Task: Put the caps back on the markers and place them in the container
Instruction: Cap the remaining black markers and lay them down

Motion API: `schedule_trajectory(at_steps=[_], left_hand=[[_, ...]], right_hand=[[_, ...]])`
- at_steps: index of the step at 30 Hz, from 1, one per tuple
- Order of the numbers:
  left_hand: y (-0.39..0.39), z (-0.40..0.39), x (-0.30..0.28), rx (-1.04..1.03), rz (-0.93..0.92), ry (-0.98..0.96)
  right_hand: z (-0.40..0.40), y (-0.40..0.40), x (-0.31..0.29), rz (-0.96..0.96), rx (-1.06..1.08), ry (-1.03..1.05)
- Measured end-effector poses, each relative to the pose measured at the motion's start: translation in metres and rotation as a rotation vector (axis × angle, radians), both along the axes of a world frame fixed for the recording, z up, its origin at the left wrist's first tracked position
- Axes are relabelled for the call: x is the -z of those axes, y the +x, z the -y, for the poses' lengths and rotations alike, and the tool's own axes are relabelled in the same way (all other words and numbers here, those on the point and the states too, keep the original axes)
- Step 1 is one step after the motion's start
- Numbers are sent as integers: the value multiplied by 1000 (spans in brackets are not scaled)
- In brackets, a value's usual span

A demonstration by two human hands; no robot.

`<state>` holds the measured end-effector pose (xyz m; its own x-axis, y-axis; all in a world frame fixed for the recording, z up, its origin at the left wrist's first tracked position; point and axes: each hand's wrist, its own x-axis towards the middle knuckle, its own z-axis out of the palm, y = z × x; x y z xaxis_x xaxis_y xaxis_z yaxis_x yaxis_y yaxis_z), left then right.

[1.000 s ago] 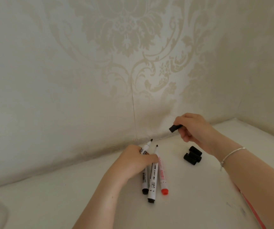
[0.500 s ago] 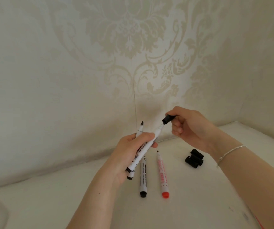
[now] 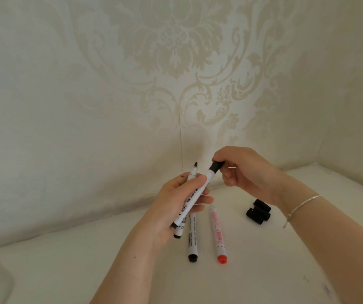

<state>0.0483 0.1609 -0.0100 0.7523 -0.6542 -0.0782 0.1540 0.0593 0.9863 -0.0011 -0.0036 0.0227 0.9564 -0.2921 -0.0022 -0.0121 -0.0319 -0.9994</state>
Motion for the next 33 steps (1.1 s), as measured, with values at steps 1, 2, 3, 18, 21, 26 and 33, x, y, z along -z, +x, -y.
schedule_trajectory(at_steps=[1, 2, 3, 18, 21, 26, 33], left_hand=[[-1, 1, 1, 7, -16, -27], [-3, 3, 1, 5, -15, -44], [-4, 4, 2, -7, -5, -60], [-6, 6, 3, -168, -46, -243], [-7, 8, 4, -176, -34, -242], [-5, 8, 3, -125, -49, -225], [3, 9, 4, 34, -234, -267]], right_hand=[[-1, 0, -1, 3, 7, -52], [-3, 1, -2, 6, 18, -113], [-6, 3, -2, 14, 32, -165], [-30, 18, 0, 170, 70, -285], [-30, 17, -1, 162, 71, -313], [-27, 18, -8, 125, 62, -381], [-18, 18, -12, 89, 4, -215]])
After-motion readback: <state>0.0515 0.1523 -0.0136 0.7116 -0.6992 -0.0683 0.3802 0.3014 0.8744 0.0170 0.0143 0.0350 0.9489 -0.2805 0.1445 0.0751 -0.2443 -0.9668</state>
